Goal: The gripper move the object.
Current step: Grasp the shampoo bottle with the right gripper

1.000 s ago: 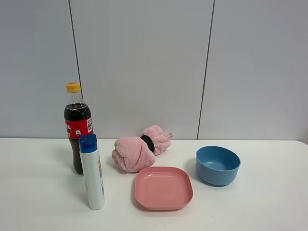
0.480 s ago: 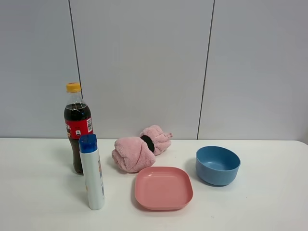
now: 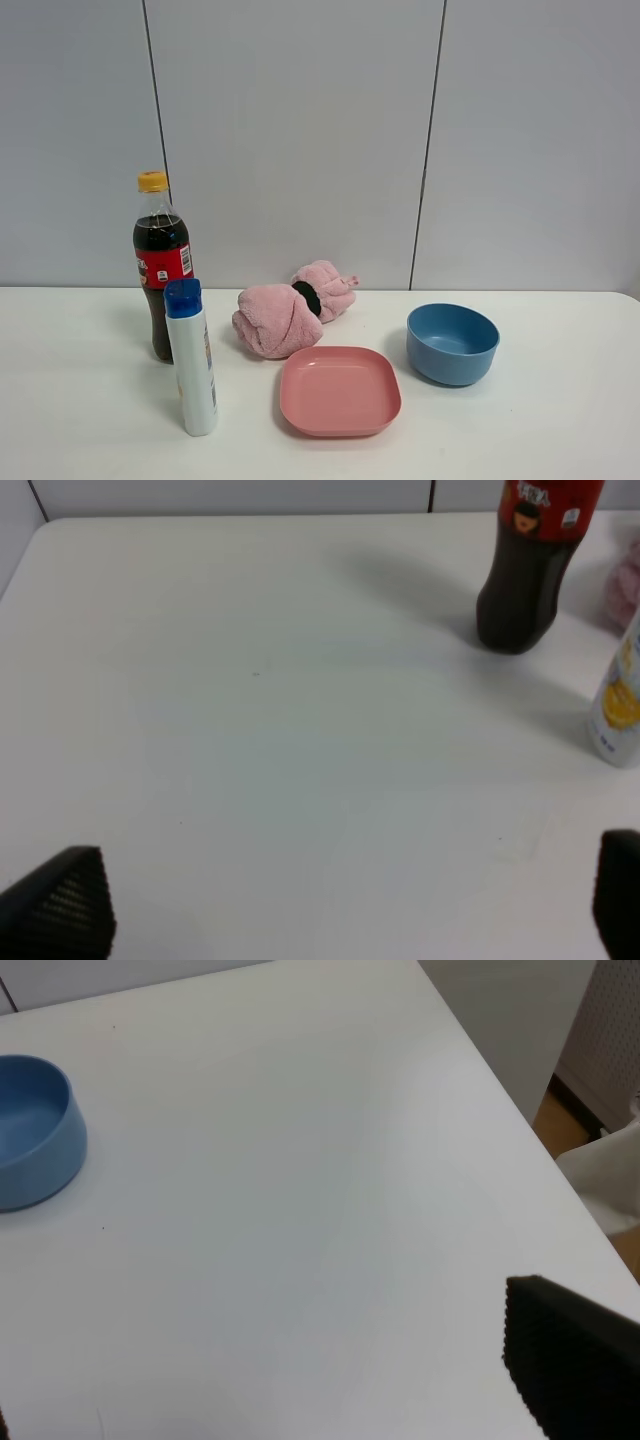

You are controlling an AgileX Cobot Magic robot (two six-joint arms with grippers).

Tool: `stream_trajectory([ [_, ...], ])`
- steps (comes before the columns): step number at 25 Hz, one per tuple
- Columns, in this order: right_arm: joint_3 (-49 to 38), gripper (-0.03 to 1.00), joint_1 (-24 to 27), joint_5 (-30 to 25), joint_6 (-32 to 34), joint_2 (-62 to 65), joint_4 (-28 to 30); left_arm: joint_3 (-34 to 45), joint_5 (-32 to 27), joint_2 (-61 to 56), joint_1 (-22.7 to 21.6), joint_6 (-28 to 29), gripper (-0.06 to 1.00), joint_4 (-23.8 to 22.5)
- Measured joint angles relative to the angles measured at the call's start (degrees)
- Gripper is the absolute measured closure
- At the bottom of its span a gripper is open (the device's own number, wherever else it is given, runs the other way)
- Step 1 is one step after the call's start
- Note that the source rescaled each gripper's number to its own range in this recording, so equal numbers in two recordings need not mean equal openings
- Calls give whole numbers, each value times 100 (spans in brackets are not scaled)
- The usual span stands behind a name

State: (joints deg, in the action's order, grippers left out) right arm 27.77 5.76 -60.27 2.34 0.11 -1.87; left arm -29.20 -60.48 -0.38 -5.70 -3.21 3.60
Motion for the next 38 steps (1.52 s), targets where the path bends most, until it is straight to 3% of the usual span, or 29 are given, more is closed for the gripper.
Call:
stream_trajectory([
  [7, 0, -3, 0, 0, 34, -9, 44, 0, 0, 0, 0, 0, -6, 0],
  [10, 12, -3, 0, 5, -67, -336, -302, 0, 0, 0, 0, 0, -6, 0],
  [14, 461, -3, 0, 269, -847, -1302, -993, 0, 0, 0, 0, 0, -6, 0],
  [16, 748, -3, 0, 441, -1133, -1715, -1033, 0, 0, 0, 0, 0, -6, 0],
  [21, 1261, -3, 0, 701, -1281, -2806, -986, 0, 0, 0, 0, 0, -6, -5],
  [26, 1734, -3, -104, 980, -1875, -3751, -1693, 0, 0, 0, 0, 0, -6, -5],
  [30, 2126, -3, -819, 1095, -2025, -4466, -1931, 0, 0, 0, 0, 0, -6, -5],
  [38, 3506, -3, -3567, 1712, -1926, -6407, -1489, 0, 0, 0, 0, 0, -6, -5],
])
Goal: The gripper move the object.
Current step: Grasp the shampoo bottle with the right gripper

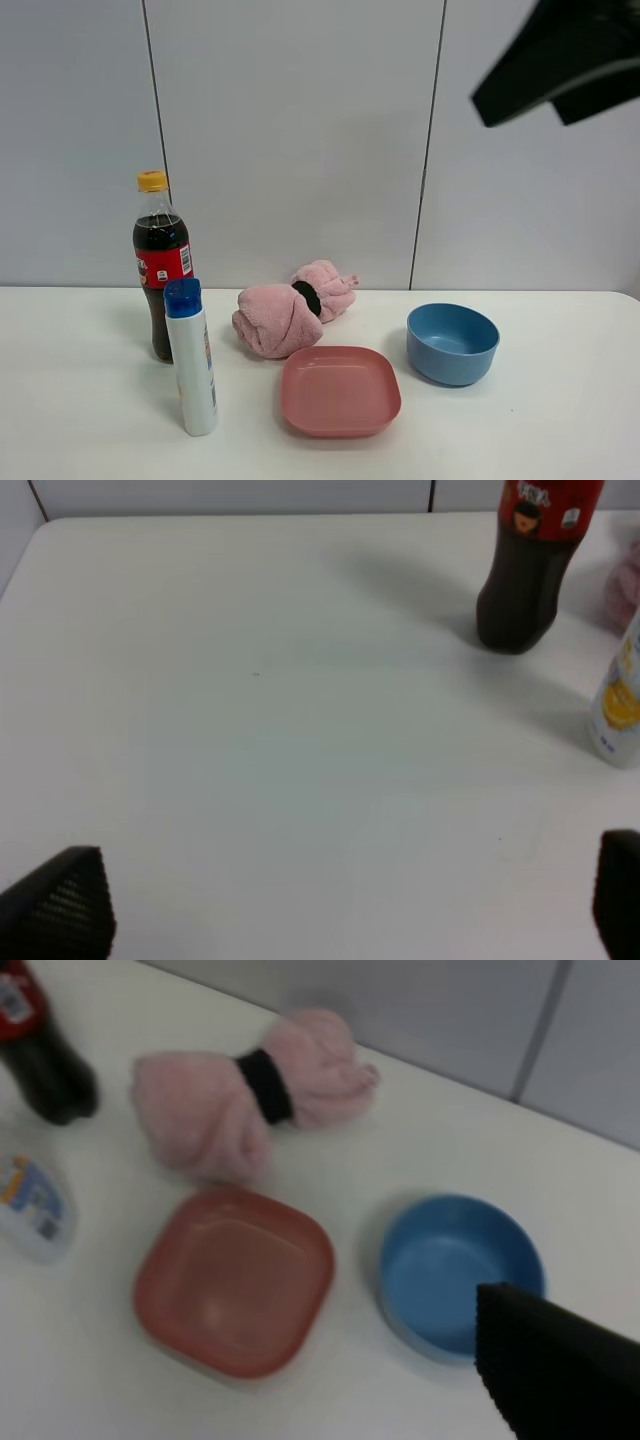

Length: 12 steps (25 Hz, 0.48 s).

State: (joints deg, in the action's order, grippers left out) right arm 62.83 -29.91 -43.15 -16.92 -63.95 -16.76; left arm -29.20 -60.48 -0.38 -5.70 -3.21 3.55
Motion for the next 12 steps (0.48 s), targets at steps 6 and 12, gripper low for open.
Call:
stream_trajectory([
  [6, 1692, -3, -1283, -119, 905, -1846, 545, 0, 0, 0, 0, 0, -6, 0],
  [12, 3224, -3, -1959, -687, 1833, -3435, 820, 0, 0, 0, 0, 0, -6, 0],
])
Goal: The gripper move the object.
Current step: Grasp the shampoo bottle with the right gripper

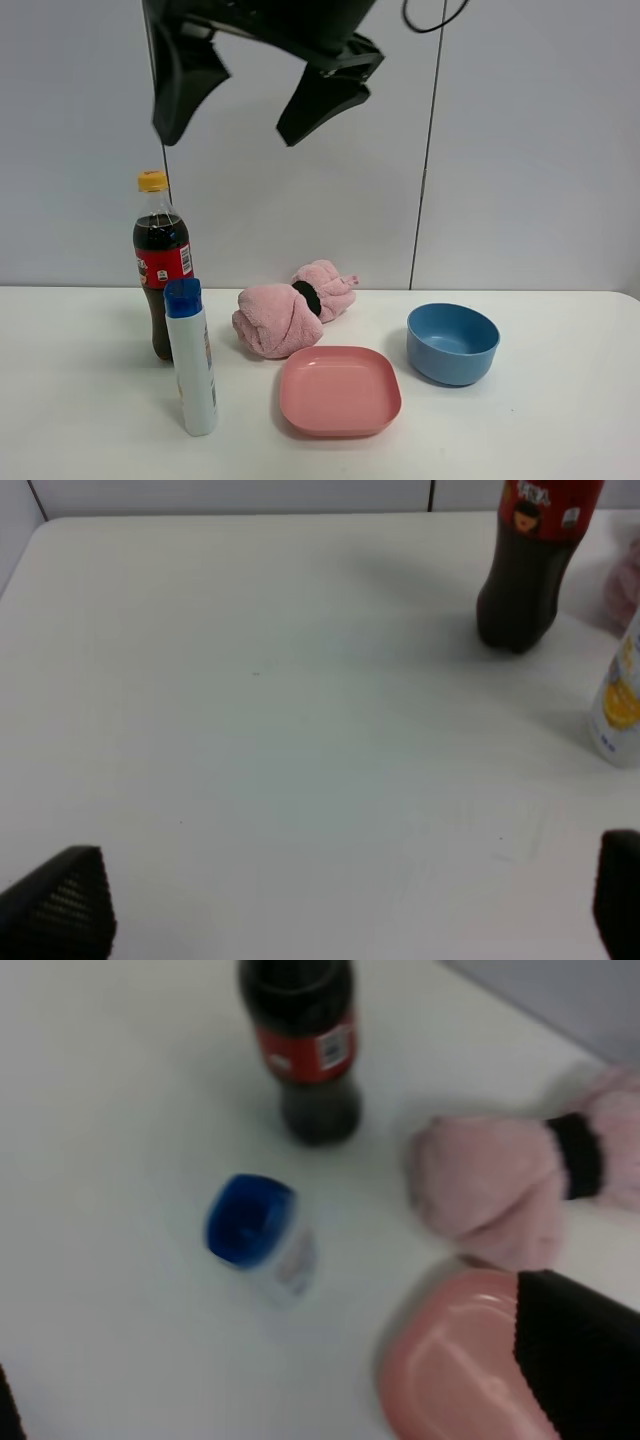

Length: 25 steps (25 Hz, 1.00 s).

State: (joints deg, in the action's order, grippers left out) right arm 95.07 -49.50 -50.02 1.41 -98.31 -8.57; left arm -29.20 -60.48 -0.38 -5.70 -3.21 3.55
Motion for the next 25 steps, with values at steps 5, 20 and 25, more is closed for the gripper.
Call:
stream_trajectory([
  [5, 981, -3, -376, -423, 925, -900, 446, 0, 0, 0, 0, 0, -6, 0],
  [20, 1512, -3, -564, -603, 2435, -2096, 1503, 0, 0, 0, 0, 0, -6, 0],
  [25, 1512, -3, -564, -435, 2437, -2290, 1490, 0, 0, 0, 0, 0, -6, 0],
])
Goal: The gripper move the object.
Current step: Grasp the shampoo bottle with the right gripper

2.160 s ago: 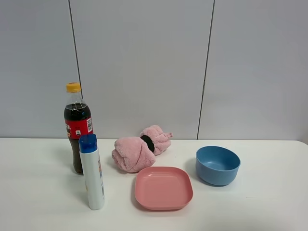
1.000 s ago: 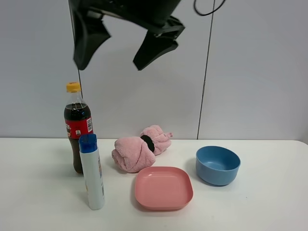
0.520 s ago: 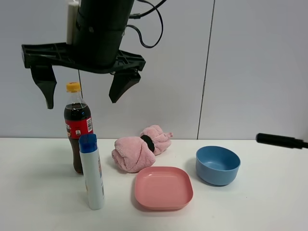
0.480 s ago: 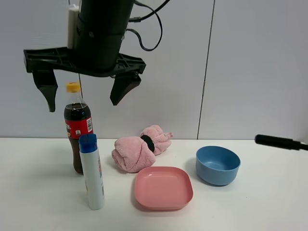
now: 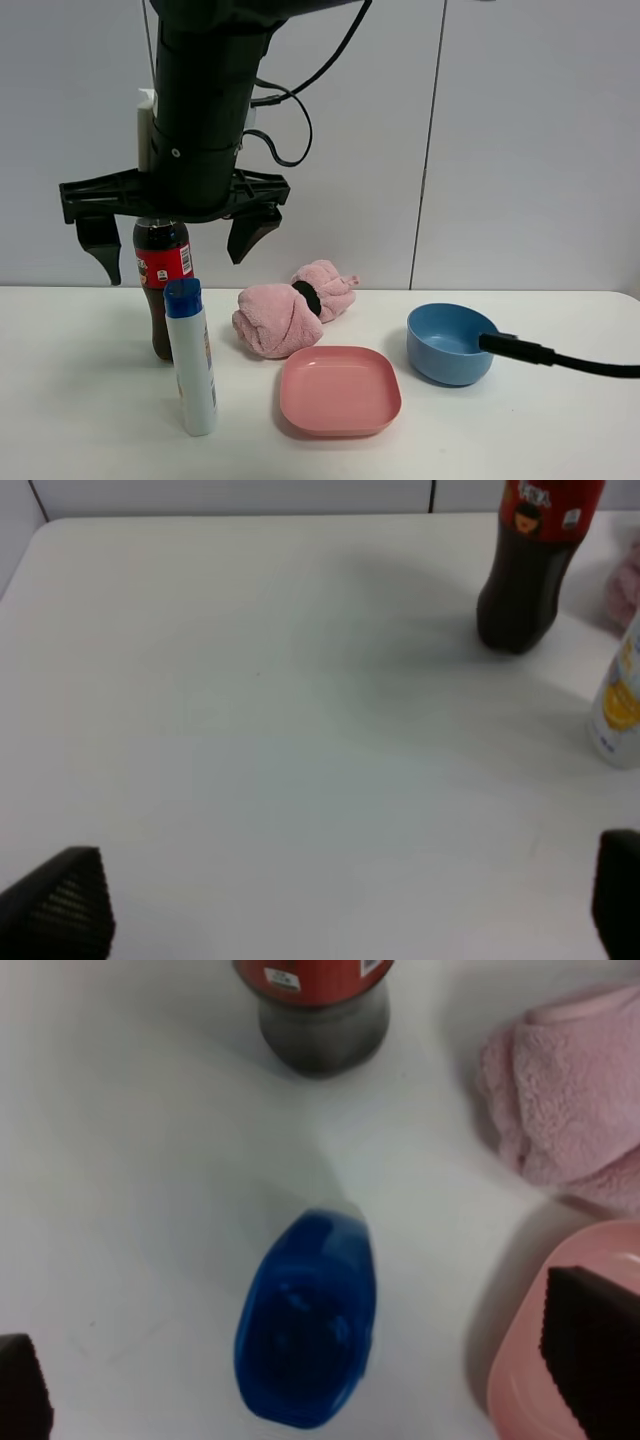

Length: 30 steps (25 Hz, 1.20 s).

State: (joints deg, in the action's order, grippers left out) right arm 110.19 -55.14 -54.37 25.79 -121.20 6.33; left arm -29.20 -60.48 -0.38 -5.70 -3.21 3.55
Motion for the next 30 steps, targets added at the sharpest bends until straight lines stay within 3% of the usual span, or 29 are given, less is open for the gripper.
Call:
stream_trajectory([
  [30, 0, -3, 0, 522, 39, -877, -219, 0, 0, 0, 0, 0, -6, 0],
])
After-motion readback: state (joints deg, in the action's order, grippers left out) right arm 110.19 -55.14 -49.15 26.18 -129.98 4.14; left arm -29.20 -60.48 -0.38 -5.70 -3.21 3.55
